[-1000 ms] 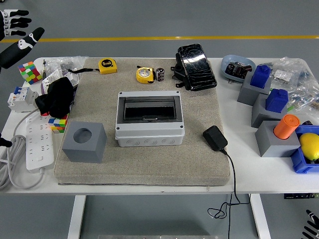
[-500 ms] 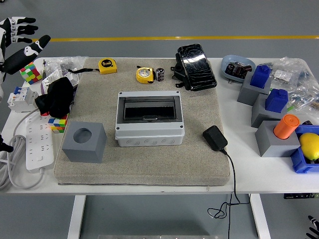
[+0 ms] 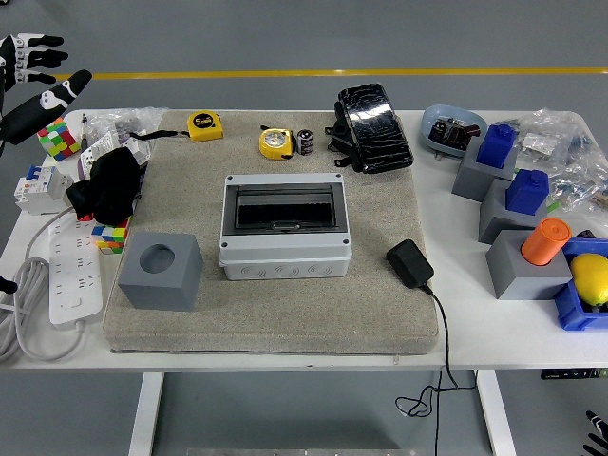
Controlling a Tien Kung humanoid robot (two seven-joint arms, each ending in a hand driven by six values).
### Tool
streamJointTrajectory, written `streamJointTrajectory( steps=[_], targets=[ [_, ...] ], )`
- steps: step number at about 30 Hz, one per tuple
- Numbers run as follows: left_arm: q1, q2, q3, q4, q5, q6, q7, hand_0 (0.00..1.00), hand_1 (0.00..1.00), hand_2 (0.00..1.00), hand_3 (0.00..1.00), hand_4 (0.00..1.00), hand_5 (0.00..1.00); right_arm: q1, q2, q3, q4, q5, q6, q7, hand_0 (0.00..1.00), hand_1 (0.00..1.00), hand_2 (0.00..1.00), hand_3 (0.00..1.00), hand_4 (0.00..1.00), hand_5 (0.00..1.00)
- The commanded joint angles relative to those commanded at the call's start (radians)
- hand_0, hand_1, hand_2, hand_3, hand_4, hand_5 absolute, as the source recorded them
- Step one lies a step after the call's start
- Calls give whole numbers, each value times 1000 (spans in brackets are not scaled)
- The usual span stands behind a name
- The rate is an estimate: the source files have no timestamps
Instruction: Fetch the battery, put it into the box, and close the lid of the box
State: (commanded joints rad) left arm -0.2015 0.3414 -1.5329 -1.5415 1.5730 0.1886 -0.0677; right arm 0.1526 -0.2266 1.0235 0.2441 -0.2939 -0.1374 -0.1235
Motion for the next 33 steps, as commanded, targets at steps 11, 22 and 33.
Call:
streamJointTrajectory(
  steps=[11, 22, 33],
  targets=[
    [1, -3, -9, -8, 0, -4, 3, 523, 660, 649, 695, 998, 654, 4, 2, 7, -1, -4, -2, 2, 630, 656, 649, 540, 951, 456],
    [8, -6, -19, -15, 3, -8, 8, 523, 658, 650, 694, 998, 657, 0, 7, 20, -4, -10, 0, -2, 630, 656, 649, 541, 951, 458],
    [7, -9, -16, -14, 2, -16, 8, 524, 659, 650, 695, 998, 651, -3, 9, 33, -5, -13, 1, -3, 630, 656, 649, 541, 951, 458]
  ],
)
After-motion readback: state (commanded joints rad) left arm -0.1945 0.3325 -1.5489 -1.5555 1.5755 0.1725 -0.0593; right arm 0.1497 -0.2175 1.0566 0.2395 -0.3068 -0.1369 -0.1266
